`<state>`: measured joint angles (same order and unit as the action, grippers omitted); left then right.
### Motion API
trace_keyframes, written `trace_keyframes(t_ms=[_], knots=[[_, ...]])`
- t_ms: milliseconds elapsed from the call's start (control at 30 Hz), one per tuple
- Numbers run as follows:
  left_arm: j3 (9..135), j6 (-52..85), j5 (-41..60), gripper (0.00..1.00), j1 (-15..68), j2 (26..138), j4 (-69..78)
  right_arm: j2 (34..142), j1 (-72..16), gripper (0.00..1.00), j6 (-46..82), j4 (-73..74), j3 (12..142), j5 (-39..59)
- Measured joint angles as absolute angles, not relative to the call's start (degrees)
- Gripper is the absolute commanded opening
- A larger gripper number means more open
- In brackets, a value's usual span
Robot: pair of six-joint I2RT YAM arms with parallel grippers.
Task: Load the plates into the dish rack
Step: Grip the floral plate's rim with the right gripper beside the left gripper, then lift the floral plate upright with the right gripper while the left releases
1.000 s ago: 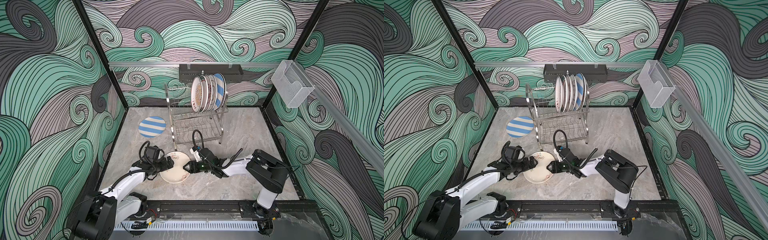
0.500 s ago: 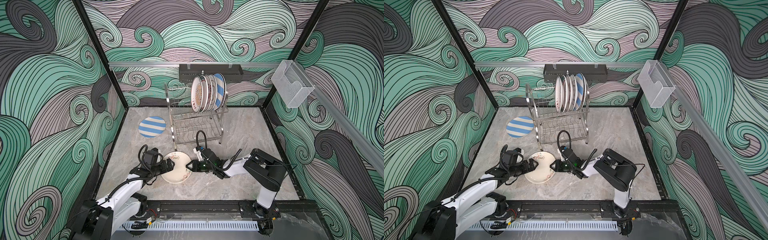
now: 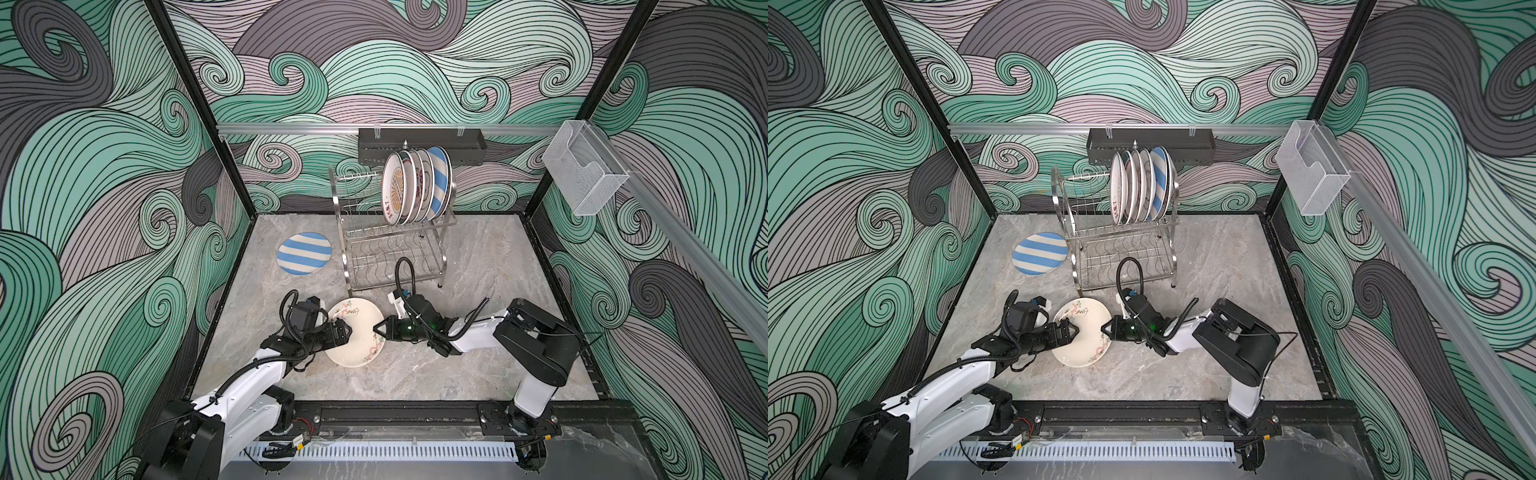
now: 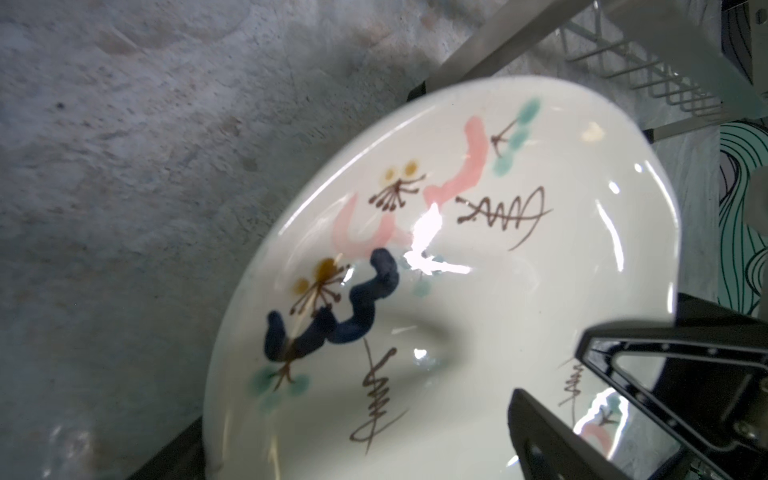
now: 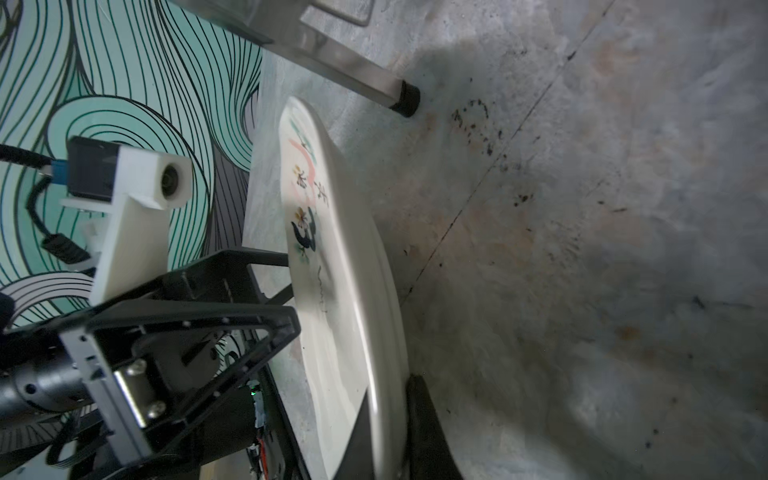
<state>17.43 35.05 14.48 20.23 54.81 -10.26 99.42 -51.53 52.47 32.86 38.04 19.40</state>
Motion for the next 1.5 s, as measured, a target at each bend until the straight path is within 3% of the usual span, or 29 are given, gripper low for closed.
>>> trace_keyframes(t_ms=[533,733,933,1200,1500], knots=[[24.29,32.36,11.11,0.99,20.53,52.97,-15.2,76.53,-50.3,0.0,46.48,11.33,35.2,12.84],[24.32,30.41,9.67,0.99,18.39,53.56,-13.08,62.02,-49.91,0.0,41.43,-8.86,36.93,5.63],[24.34,26.26,10.11,0.99,17.8,58.46,-11.9,51.96,-48.1,0.0,35.16,-31.29,50.57,-4.73],[24.25,24.25,12.71,0.99,17.74,57.58,-10.17,56.05,-48.64,0.0,27.22,-41.41,73.34,-9.58],[23.31,23.49,14.11,0.99,17.69,54.37,-8.49,72.14,-52.23,0.0,19.38,-44.14,99.53,-11.35]])
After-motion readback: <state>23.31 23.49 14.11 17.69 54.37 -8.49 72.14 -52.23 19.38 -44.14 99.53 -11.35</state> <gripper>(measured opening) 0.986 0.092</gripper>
